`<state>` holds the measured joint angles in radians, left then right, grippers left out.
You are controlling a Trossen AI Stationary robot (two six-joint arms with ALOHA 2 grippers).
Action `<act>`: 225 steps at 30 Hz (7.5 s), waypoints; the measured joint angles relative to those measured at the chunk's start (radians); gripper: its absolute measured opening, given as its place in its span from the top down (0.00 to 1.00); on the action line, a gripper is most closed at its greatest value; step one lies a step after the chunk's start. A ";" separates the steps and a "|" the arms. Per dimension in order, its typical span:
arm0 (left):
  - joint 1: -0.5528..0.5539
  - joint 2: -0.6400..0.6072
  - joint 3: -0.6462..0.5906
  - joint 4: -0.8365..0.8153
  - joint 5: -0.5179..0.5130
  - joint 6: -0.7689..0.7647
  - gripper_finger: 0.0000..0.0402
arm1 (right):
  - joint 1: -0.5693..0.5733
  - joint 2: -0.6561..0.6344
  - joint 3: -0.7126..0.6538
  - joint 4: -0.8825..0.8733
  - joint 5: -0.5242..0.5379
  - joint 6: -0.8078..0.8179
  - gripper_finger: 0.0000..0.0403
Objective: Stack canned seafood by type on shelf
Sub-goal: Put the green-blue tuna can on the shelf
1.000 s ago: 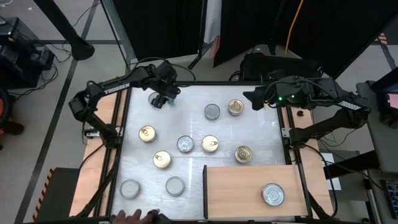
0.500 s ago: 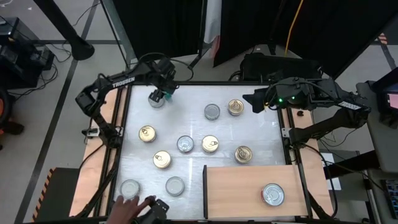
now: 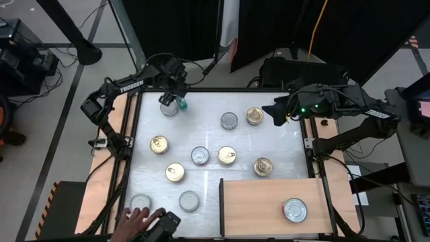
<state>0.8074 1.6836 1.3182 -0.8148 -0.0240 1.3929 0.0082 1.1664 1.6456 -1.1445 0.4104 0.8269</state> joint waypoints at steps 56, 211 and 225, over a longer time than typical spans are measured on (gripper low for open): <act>-0.021 -0.001 -0.017 -0.027 0.034 0.055 0.22 | 0.000 0.000 0.000 -0.055 -0.124 -0.079 0.13; -0.901 0.154 0.528 0.931 -0.138 -2.613 0.64 | 0.080 -0.141 -0.001 0.215 -0.469 0.338 0.59; -0.927 0.157 0.529 0.944 -0.164 -2.566 0.27 | 0.080 -0.172 -0.001 0.226 -0.534 0.307 0.67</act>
<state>-0.1200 1.8404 1.8469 0.1293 -0.1883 -1.1728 0.0879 0.9946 1.6447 -0.9187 -0.1233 1.1338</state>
